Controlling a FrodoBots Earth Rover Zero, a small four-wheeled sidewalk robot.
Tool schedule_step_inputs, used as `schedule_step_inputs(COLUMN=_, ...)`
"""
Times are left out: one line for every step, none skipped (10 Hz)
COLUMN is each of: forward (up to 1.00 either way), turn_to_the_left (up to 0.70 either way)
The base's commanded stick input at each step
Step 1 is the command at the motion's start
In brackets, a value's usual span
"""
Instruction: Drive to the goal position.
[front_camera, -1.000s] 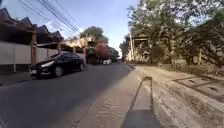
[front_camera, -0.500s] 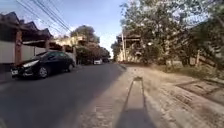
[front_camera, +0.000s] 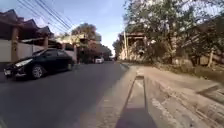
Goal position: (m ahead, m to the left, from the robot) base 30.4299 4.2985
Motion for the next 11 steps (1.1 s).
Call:
schedule_step_inputs(forward=0.99, turn_to_the_left=0.0)
schedule_step_inputs(forward=0.99, turn_to_the_left=0.0)
schedule_step_inputs(forward=0.99, turn_to_the_left=0.0)
schedule_step_inputs(forward=0.99, turn_to_the_left=0.0)
schedule_step_inputs(forward=0.99, turn_to_the_left=0.0)
schedule_step_inputs(forward=0.99, turn_to_the_left=0.0)
schedule_step_inputs(forward=0.99, turn_to_the_left=0.0)
schedule_step_inputs(forward=0.99, turn_to_the_left=0.0)
schedule_step_inputs(forward=0.99, turn_to_the_left=0.0)
schedule_step_inputs(forward=0.99, turn_to_the_left=0.0)
schedule_step_inputs(forward=0.99, turn_to_the_left=0.0)
